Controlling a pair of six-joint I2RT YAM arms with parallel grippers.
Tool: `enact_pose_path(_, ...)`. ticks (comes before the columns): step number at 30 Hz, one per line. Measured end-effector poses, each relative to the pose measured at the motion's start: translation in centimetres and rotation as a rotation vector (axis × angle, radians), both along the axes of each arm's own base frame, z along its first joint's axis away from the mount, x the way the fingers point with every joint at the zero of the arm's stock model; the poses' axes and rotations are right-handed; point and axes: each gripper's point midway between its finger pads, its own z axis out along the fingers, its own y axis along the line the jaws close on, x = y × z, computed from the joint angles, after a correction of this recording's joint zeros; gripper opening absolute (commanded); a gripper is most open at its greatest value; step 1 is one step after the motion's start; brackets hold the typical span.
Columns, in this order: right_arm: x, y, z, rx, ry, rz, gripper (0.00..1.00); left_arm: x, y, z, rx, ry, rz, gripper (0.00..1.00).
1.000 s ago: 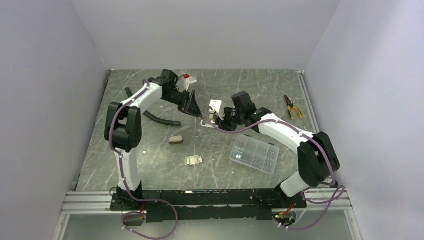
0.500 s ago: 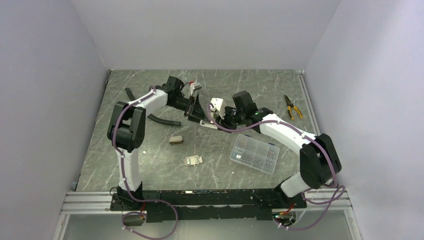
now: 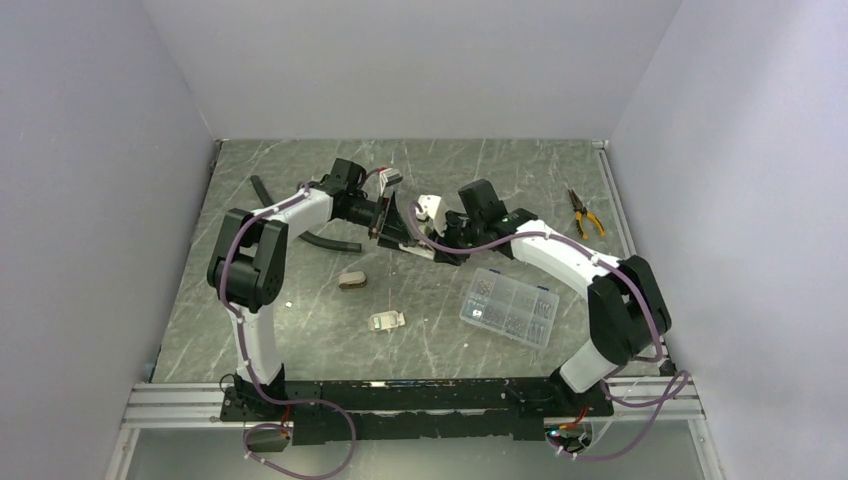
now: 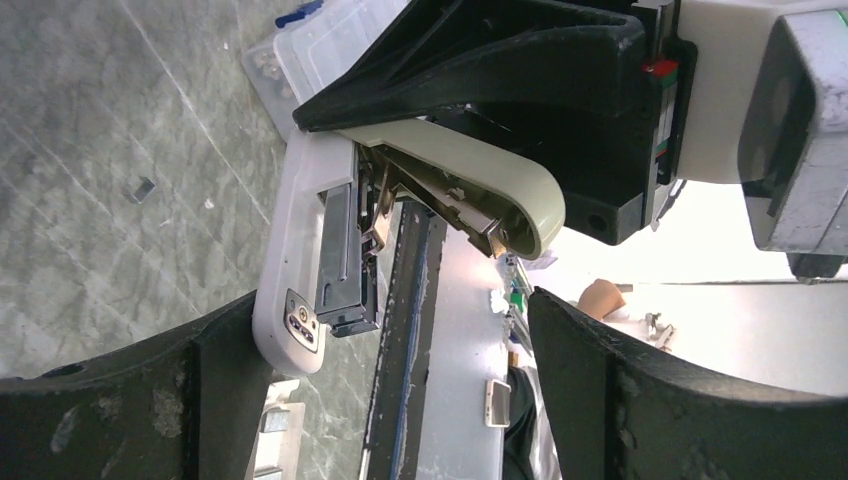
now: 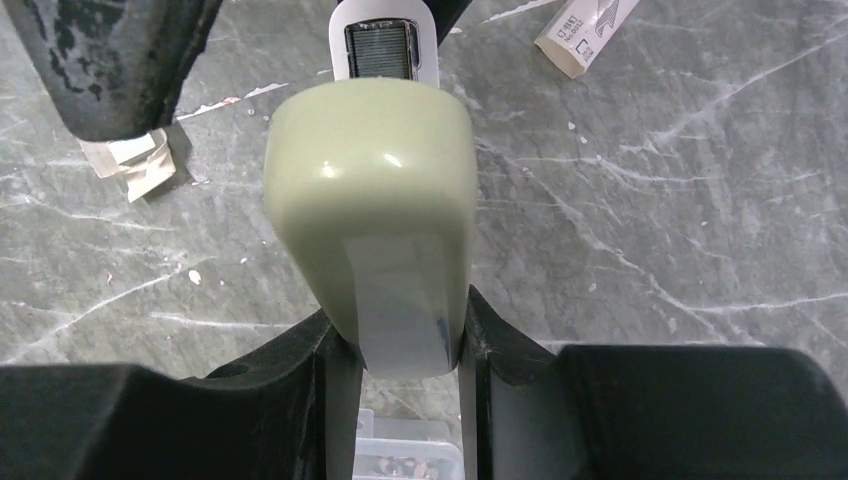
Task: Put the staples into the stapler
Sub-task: Close the stapler at the center of the board.
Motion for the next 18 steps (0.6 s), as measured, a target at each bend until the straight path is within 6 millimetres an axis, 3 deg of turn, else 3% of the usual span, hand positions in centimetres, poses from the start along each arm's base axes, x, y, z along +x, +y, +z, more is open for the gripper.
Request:
enact_pose_path(12,0.4,0.7,-1.5,-0.065,0.05,-0.015,0.03,1.3,-0.1,-0.3,0.032,0.03,0.063,0.94)
enact_pose_path(18,0.3,0.9,-2.7,-0.092,0.082,-0.024,0.04,1.5,0.0,-1.4,0.04,0.064,0.101,0.94)
